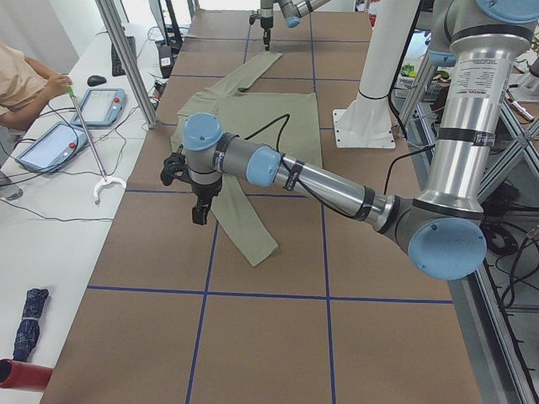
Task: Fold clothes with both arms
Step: 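Grasp the cuff of the sleeve nearest the right gripper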
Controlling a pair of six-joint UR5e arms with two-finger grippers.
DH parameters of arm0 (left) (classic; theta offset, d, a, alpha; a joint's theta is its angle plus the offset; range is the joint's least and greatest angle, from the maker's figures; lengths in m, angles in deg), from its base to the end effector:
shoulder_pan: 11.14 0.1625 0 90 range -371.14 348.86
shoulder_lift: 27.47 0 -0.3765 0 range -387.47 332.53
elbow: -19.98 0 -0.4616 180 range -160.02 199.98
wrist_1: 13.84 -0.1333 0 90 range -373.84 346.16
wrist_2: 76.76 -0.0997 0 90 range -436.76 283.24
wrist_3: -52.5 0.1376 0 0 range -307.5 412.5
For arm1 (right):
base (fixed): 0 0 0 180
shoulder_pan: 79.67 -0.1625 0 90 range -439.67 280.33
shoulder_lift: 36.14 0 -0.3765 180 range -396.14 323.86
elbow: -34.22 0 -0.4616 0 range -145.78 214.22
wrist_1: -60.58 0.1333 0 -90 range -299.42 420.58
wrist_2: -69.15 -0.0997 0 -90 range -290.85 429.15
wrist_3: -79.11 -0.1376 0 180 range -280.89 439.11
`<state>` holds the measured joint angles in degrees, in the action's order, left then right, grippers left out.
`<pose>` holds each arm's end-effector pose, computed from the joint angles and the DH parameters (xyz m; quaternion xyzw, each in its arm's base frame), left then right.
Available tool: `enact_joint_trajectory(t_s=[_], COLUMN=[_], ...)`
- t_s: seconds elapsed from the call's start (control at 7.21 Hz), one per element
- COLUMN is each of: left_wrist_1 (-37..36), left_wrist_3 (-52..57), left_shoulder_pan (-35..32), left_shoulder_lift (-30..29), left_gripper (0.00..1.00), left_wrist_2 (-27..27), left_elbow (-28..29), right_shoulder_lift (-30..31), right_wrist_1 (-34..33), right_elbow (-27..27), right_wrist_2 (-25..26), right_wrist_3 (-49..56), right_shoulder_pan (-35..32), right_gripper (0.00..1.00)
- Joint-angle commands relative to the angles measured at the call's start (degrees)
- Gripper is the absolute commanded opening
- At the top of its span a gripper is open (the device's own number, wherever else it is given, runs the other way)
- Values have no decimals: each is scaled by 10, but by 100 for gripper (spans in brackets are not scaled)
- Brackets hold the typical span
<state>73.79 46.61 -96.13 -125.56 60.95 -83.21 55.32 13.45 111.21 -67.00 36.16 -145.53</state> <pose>0.0217 -0.6079 0.4230 0.1117 0.4114 0.0595 0.9026 -0.2022 -0.5345 0.6907 -0.0219 -0.4414 0.0509 0.8956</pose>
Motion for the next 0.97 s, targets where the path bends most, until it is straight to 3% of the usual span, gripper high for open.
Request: enact_joint_trajectory(t_s=[0.0, 0.28, 0.42, 0.69, 0.83], left_wrist_1=[0, 0, 0, 0, 0], left_wrist_3=[0, 0, 0, 0, 0], left_shoulder_pan=[0, 0, 0, 0, 0], left_shoulder_lift=[0, 0, -1, -8, -11], left_gripper=[100, 100, 100, 100, 100], left_wrist_2=[1, 2, 5, 5, 5], left_elbow=[0, 0, 0, -1, 0], right_shoulder_lift=[-2, 1, 6, -12, -75], right_wrist_1=[0, 0, -6, -9, -10], right_elbow=[1, 16, 71, 182, 193], right_wrist_2=[0, -5, -8, 3, 14], right_wrist_3=[1, 0, -12, -215, -316], right_shoulder_pan=[0, -1, -2, 53, 84], right_gripper=[0, 0, 0, 0, 0])
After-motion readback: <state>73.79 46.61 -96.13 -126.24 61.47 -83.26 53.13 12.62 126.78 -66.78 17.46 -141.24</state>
